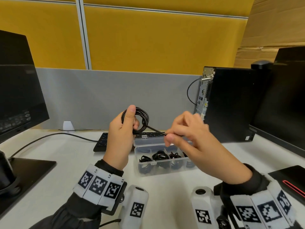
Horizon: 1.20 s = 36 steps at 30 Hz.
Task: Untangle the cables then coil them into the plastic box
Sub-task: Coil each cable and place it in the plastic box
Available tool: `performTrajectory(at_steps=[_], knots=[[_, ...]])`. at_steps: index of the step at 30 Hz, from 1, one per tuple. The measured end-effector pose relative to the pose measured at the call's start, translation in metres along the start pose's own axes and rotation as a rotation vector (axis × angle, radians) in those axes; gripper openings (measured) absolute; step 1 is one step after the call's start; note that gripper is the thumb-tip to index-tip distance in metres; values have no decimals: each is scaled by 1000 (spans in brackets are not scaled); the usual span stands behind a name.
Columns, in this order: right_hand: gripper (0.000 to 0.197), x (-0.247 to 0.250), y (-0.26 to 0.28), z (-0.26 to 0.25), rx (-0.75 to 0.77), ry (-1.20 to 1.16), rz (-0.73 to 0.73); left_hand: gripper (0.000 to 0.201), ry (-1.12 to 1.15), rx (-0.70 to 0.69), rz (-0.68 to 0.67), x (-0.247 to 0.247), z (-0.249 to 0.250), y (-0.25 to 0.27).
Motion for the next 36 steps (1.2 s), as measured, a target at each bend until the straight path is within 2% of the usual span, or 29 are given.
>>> performTrajectory(at_steps=[3,6,9,11,13,15,18,21,25,29,36], knots=[[29,17,2,11,-1,244,223,41,93,12,-41,-6,9,5],[31,15,1,25,-15,236,364,38,234,17,-145,-26,19,17],[22,1,-3,30,-31,-62,375,36,451,114,-188,-40,14,26],[20,-8,-6,32,-98,-344,338,38,552,160,-209,-45,10,28],[21,-16,-7,35,-168,-704,304,39,518,177,-221,-48,6,29],[23,-21,-7,36,-206,-963,305,43,427,197,-221,-48,-2,29],[27,-30,-6,37,-253,-1247,287,45,299,211,-251,-53,-9,31],[34,-43,-6,37,-332,-1439,201,40,263,217,-230,-51,-10,31],[36,-50,-4,37,-412,-1462,143,41,132,178,-160,-41,-14,25],[50,-53,-3,32,-433,-1397,125,41,38,146,-129,-36,-21,20],[30,-51,0,42,-484,-1186,192,31,-38,11,-163,-40,-8,23]])
Point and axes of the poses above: each hand's wrist, its own y-axis away from the middle knuckle, its own x-axis out of the back of the hand, z = x × y, the point moved 9 cm from there along -y, towards the middle knuckle, and after that the axes turned 3 degrees about -z, right-handed, at the moved point
